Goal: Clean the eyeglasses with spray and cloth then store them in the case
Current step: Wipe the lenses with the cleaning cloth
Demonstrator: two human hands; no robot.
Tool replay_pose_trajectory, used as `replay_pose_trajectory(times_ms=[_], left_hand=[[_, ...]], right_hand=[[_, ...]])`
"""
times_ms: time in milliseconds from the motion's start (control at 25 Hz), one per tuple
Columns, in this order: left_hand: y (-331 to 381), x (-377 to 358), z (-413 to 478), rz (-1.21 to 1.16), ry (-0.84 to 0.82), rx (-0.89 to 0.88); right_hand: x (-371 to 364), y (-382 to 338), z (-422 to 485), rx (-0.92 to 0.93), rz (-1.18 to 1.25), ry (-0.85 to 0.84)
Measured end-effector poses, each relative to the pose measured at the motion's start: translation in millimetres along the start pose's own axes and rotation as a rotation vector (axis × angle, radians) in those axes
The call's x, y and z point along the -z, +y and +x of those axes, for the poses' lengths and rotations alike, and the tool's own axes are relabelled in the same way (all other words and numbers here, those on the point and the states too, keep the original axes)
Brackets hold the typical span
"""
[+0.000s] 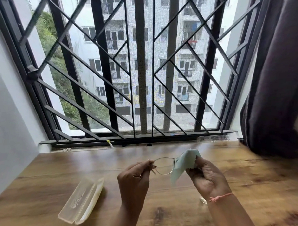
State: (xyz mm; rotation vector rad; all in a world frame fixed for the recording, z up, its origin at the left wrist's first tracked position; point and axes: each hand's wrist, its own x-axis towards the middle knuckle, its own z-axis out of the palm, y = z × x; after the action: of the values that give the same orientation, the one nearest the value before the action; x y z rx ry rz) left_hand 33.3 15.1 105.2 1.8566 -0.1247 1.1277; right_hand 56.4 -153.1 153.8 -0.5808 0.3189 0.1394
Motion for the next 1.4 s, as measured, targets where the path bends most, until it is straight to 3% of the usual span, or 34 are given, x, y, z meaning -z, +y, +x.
replay_pose_trajectory(times_ms=[200, 360, 520, 840, 1160, 1400], left_hand=[[-1, 5, 4, 0.043, 0.022, 0.009], [-3, 7, 5, 0.052, 0.025, -0.004], [-2, 5, 2, 0.017, 0.003, -0.055], [-6, 9, 1, 0.005, 0.034, -0.014], [-10, 14, 3, 0.041, 0.047, 0.001], [-7, 12, 0, -0.004, 0.024, -0.029]], right_hand=[[11, 0, 5, -0.026, 0.017, -0.002], [13, 2, 2, -0.073, -0.164, -0.165], [11, 4, 4, -0.011, -0.262, -0.146], [12, 1, 6, 0.006, -0.06, -0.013], [16, -3, 4, -0.084, -0.207, -0.202], [11, 6, -1, -0.112, -0.145, -0.133]])
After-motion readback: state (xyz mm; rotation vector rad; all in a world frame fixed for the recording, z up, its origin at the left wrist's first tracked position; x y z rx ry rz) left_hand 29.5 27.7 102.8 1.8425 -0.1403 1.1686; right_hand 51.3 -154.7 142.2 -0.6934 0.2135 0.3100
